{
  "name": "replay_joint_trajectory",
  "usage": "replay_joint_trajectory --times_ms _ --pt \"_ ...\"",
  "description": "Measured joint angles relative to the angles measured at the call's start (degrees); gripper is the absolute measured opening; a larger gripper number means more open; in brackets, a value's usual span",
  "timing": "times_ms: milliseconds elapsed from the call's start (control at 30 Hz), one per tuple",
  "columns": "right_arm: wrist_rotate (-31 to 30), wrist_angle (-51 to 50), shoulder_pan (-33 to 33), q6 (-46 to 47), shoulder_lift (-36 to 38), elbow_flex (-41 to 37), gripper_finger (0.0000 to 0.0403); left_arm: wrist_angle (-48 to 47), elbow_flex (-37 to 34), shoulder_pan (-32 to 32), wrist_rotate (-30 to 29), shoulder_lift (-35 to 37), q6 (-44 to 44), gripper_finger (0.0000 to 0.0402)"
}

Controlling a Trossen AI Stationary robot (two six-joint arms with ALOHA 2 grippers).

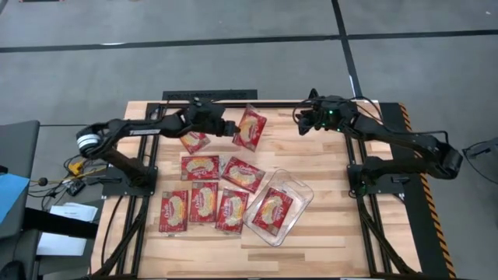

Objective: Sort popcorn bags into baskets
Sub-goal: Put the red popcorn packet into the transparent bin

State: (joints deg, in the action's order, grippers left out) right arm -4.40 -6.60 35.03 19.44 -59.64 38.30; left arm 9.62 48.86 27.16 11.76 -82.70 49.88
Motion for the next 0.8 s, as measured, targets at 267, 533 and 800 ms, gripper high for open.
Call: replay_joint_trajectory --times_ms 267,533,800 --pt "0.0 -1.7 0.0 0.0 0.46 0.0 0.0151 0.51 0.06 -9.3 -3.5 7.03 5.69 0.0" --pt "-0.15 -1.89 0.9 -0.49 0.46 0.0 0.0145 1.85 0.09 -24.63 -16.76 8.07 13.87 0.0" --pt "-0.16 -2.01 2.13 -3.28 0.46 -0.02 0.0141 1.99 0.11 -38.22 -32.27 7.64 18.47 0.0"
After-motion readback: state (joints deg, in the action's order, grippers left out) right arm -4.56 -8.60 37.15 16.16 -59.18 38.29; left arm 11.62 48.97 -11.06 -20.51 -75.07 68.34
